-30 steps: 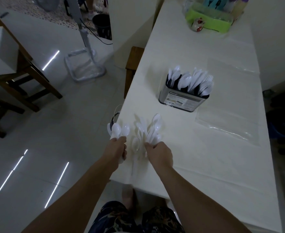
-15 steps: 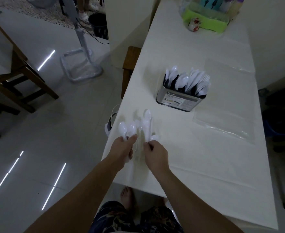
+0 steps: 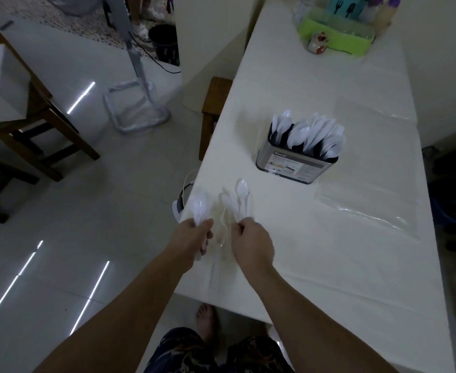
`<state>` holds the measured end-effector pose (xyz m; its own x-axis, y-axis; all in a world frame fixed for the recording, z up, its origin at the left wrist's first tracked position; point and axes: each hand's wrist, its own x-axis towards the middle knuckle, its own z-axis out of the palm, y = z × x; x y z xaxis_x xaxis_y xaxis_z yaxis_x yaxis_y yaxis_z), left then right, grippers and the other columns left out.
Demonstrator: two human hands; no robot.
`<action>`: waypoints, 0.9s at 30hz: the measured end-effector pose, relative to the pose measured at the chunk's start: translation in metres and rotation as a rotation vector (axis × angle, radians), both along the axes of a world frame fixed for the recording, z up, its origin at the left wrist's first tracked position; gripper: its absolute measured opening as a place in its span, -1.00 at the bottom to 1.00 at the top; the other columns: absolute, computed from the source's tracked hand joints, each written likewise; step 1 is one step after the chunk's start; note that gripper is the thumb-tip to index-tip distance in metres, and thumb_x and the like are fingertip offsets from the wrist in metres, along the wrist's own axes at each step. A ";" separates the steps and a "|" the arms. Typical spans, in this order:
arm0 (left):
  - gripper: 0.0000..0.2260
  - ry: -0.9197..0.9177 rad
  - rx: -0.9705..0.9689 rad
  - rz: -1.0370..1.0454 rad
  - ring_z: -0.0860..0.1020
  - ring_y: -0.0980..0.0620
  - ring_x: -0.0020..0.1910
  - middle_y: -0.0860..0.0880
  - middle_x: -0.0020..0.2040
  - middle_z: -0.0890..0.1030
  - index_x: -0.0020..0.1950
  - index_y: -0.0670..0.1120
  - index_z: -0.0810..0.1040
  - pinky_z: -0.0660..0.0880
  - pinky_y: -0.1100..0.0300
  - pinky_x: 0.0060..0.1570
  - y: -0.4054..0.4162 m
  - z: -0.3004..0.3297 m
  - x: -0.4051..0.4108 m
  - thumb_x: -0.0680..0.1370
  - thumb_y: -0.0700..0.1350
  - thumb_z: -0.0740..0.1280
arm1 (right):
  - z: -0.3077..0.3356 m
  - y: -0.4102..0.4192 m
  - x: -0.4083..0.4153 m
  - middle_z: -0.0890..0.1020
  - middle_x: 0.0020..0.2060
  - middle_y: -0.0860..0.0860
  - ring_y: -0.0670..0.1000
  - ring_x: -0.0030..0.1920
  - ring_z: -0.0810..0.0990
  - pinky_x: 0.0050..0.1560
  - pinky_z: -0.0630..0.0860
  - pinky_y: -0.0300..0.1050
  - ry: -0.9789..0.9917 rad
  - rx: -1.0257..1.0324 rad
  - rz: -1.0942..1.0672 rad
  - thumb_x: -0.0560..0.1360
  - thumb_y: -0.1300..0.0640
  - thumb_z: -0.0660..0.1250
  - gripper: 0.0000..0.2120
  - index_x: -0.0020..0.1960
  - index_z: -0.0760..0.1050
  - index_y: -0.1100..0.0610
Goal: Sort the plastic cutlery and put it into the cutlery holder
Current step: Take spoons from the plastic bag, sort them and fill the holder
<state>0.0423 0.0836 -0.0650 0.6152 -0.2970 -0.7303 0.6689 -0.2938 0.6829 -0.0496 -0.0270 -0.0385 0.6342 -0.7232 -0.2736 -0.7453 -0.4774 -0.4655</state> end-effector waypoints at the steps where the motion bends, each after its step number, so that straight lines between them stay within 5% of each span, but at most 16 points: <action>1: -0.79 0.017 -0.018 0.011 0.41 0.03 -0.43 -0.07 -0.35 0.50 -0.11 -0.19 0.50 0.36 0.18 -0.43 0.002 0.000 0.000 0.57 -0.05 0.37 | -0.002 -0.006 0.004 0.62 -0.09 0.03 0.12 -0.08 0.63 -0.20 0.44 -0.12 0.053 -0.018 -0.034 0.57 -0.08 0.19 -0.73 0.03 0.53 0.09; 8: -0.81 0.033 -0.103 -0.007 0.41 0.03 -0.42 -0.02 -0.41 0.42 -0.14 -0.15 0.49 0.36 0.17 -0.44 0.008 0.004 0.000 0.57 -0.07 0.38 | -0.018 -0.025 0.020 0.63 -0.04 0.10 0.15 -0.02 0.63 -0.11 0.56 -0.04 0.237 -0.005 -0.040 0.54 0.03 0.24 -0.77 0.08 0.49 0.17; 13: -0.81 0.035 -0.097 -0.019 0.46 0.01 -0.39 -0.05 -0.36 0.48 -0.09 -0.16 0.51 0.42 0.14 -0.39 0.000 0.005 0.000 0.61 -0.05 0.33 | -0.021 -0.033 0.014 0.60 -0.34 0.01 0.08 -0.29 0.59 -0.41 0.35 -0.22 0.153 0.178 -0.146 0.48 0.07 0.27 -0.81 -0.19 0.56 0.15; 16: -0.80 0.024 -0.096 -0.021 0.50 -0.01 -0.38 -0.07 -0.33 0.48 -0.07 -0.16 0.51 0.44 0.13 -0.36 -0.009 0.008 -0.001 0.62 -0.04 0.30 | -0.014 -0.031 0.009 0.43 -0.52 -0.04 -0.01 -0.48 0.43 -0.45 0.30 -0.21 0.053 0.250 -0.198 0.50 0.08 0.28 -0.68 -0.41 0.38 0.10; 20: -0.74 0.006 -0.092 -0.028 0.45 -0.01 -0.40 -0.05 -0.39 0.45 -0.12 -0.15 0.48 0.44 0.12 -0.36 -0.023 0.016 -0.003 0.57 0.05 0.34 | -0.001 -0.015 -0.001 0.60 -0.39 -0.03 0.01 -0.35 0.58 -0.24 0.54 -0.06 -0.136 0.413 -0.213 0.52 0.01 0.33 -0.76 -0.28 0.53 0.09; 27: -0.64 -0.069 -0.136 -0.161 0.55 -0.13 -0.25 -0.24 -0.20 0.62 0.01 -0.15 0.65 0.53 -0.01 -0.22 -0.042 0.031 -0.011 0.47 0.14 0.41 | 0.020 -0.002 -0.021 0.68 -0.27 -0.01 -0.07 -0.30 0.60 -0.28 0.47 -0.26 -0.188 0.524 -0.126 0.53 0.01 0.36 -0.84 -0.12 0.61 0.09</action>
